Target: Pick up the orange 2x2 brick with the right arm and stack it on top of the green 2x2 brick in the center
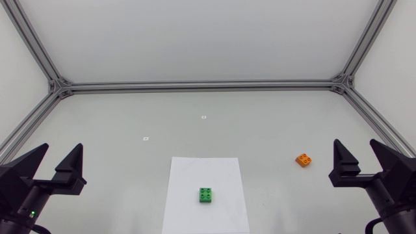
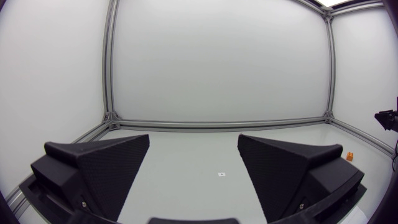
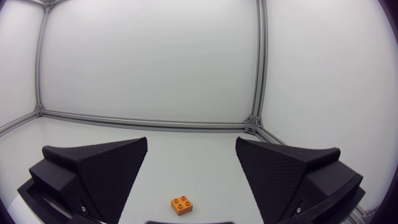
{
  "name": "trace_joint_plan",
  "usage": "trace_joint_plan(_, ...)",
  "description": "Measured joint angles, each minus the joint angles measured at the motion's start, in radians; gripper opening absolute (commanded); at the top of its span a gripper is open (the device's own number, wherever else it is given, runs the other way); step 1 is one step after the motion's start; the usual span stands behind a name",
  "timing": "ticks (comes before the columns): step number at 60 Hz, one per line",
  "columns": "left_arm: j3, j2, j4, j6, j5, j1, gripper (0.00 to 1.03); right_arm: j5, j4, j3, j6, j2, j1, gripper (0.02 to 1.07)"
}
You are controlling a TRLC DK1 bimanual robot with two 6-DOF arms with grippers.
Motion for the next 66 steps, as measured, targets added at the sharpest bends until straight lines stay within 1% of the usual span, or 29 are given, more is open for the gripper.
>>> trace_joint_plan(10, 0.0, 0.0, 0.0, 0.0, 0.0, 0.0, 0.99, 0.0, -0.019, 0.029, 0.0, 0.0, 0.018, 1.03)
trace_joint_plan(24, 0.0, 0.0, 0.0, 0.0, 0.0, 0.0, 0.99, 0.002, -0.023, 0.14, 0.004, 0.019, 0.033, 1.03)
trace_joint_plan(28, 0.0, 0.0, 0.0, 0.0, 0.0, 0.0, 0.99, 0.004, -0.023, 0.185, 0.004, 0.071, 0.038, 1.03)
trace_joint_plan(39, 0.0, 0.0, 0.0, 0.0, 0.0, 0.0, 0.99, 0.004, -0.045, 0.34, 0.004, 0.307, 0.042, 1.03)
trace_joint_plan(49, 0.0, 0.0, 0.0, 0.0, 0.0, 0.0, 0.99, -0.002, -0.145, 0.495, 0.004, 0.525, 0.044, 1.03)
trace_joint_plan(54, 0.0, 0.0, 0.0, 0.0, 0.0, 0.0, 0.99, -0.029, -0.21, 0.57, 0.004, 0.622, 0.047, 1.03)
trace_joint_plan(66, 0.0, 0.0, 0.0, 0.0, 0.0, 0.0, 0.99, -0.044, -0.407, 0.717, -0.029, 0.846, 0.054, 1.03)
